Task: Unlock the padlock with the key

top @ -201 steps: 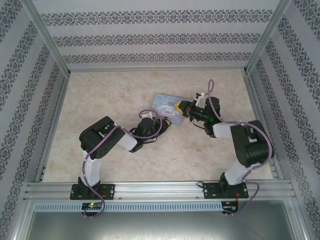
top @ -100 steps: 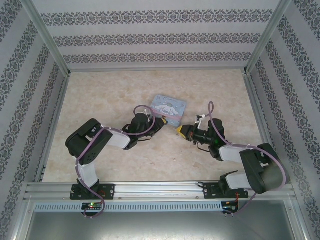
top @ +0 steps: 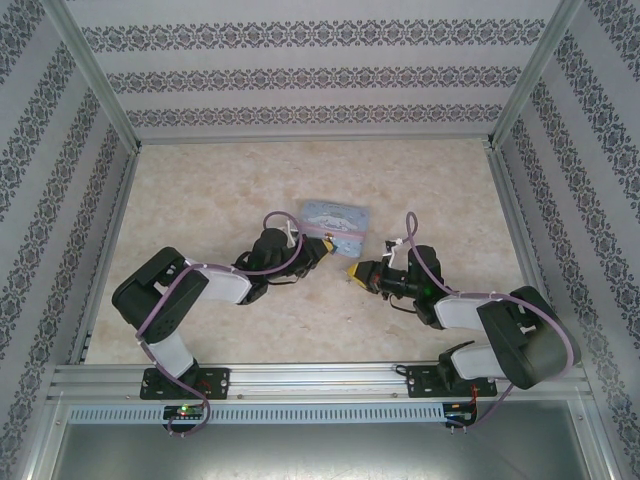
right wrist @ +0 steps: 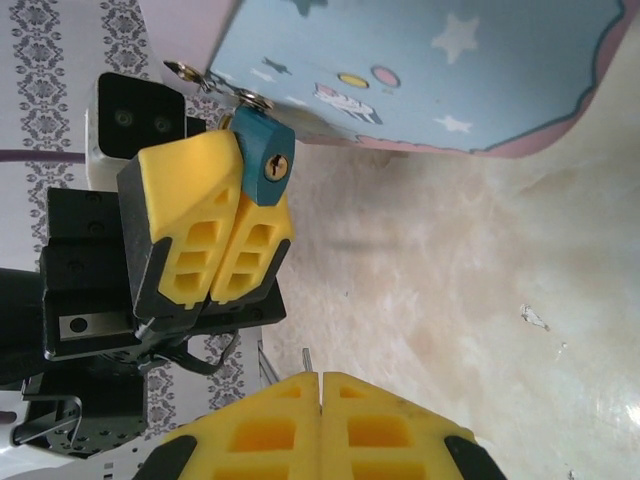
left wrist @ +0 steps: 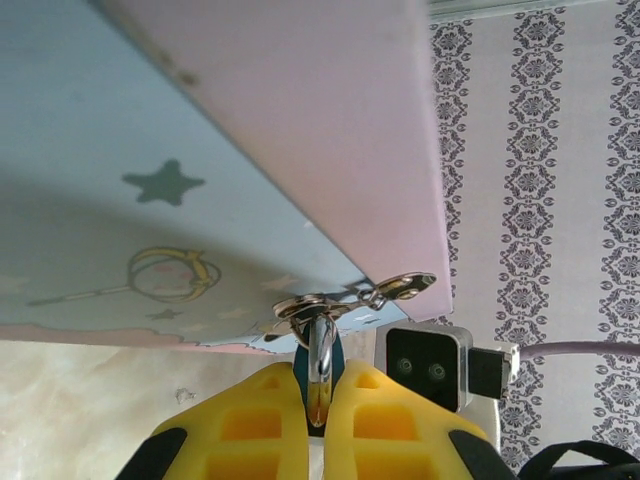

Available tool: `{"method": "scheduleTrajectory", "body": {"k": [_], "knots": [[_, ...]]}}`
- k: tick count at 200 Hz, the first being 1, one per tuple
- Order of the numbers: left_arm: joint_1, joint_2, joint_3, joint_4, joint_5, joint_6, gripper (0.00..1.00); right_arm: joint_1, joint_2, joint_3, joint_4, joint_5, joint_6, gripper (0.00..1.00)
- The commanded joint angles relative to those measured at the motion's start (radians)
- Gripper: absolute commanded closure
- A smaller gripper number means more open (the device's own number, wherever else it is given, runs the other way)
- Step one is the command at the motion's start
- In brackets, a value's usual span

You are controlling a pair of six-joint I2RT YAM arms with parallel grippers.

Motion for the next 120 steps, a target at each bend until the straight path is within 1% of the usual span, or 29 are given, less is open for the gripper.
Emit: {"method": "scheduleTrajectory", "body": {"k": [1,30,47,120], "knots": [[0.008,0.000,-0.014,0.141,0.026,-0.055,1.00,0.009,0.017,0.011,0.060,0.049,0.013,1.00],[0.007,0.033,-0.028,0.236,0.025,-0.118,1.00,0.014,0.043,0.024,0.085,0.067,0.041,1.00],[0.008,0.041,-0.034,0.263,0.024,-0.140,1.00,0.016,0.050,0.032,0.092,0.078,0.049,1.00],[0.008,0.029,-0.049,0.263,0.019,-0.139,1.00,0.018,0.081,0.063,0.113,0.111,0.091,1.00]]}}
